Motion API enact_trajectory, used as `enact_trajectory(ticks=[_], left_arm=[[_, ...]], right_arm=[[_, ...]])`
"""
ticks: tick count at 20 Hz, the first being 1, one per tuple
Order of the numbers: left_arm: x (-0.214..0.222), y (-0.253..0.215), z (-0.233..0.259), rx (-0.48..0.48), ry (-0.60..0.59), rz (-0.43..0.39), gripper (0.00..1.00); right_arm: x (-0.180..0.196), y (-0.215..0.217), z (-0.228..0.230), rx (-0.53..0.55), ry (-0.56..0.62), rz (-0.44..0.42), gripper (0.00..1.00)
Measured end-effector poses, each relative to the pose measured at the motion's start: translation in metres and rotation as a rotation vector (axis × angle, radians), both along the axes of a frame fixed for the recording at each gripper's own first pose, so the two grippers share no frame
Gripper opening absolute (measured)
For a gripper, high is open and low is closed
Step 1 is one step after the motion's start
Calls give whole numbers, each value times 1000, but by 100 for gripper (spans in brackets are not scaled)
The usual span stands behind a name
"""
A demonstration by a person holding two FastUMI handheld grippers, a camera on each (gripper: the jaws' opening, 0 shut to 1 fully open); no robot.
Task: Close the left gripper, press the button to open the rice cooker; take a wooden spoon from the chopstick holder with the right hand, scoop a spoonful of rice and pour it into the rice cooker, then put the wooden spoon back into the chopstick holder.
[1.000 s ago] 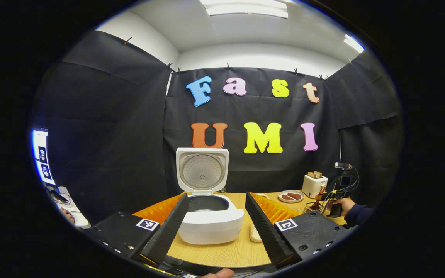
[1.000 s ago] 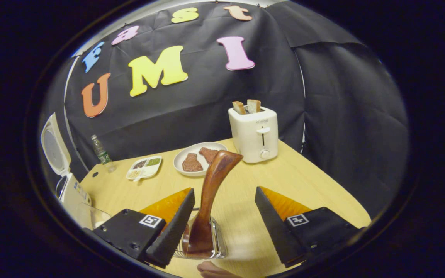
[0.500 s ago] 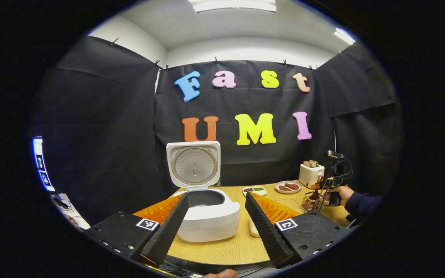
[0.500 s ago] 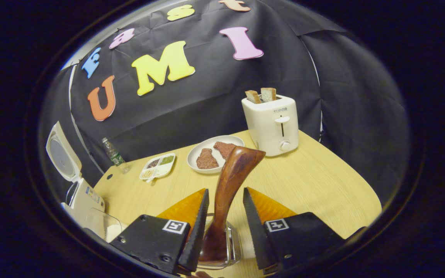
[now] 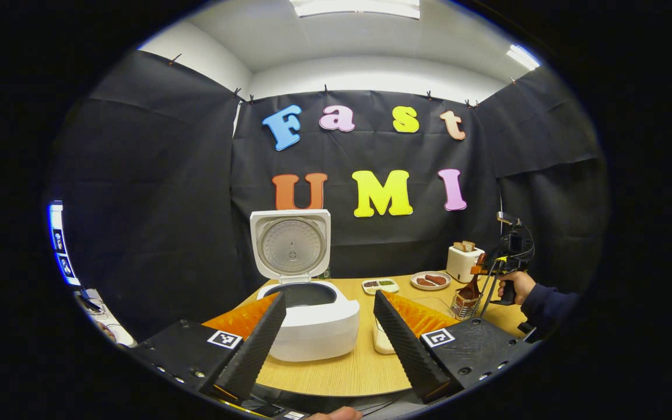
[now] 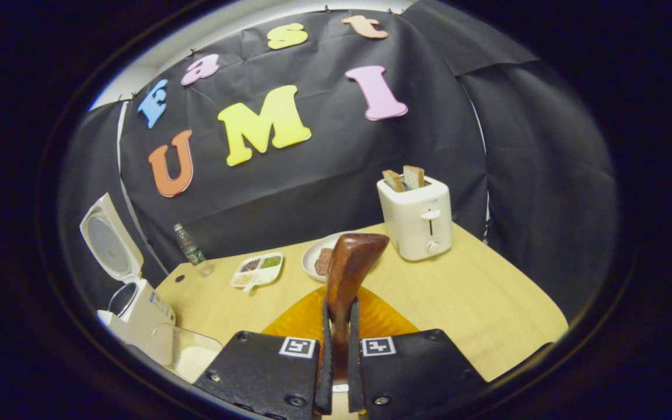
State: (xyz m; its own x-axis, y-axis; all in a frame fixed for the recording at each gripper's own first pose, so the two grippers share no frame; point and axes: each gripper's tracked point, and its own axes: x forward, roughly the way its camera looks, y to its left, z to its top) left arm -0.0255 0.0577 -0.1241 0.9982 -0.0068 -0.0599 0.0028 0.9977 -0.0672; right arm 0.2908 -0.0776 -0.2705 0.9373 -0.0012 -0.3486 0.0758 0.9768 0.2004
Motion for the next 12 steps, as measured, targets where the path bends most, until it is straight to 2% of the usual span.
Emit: enact_trajectory(ticks=[5,8,12], left_arm=[[-10,10,1,-12,-12,14,96],[-13,14,5,-19,-25,16,96],[-16,18,5,-18,-34,19,96]], right_arm=[[-21,10,47,-104,-90,-10,12],[-37,31,78,-126,-148,3,12],[-58,85,96,-121,-177,93,13]])
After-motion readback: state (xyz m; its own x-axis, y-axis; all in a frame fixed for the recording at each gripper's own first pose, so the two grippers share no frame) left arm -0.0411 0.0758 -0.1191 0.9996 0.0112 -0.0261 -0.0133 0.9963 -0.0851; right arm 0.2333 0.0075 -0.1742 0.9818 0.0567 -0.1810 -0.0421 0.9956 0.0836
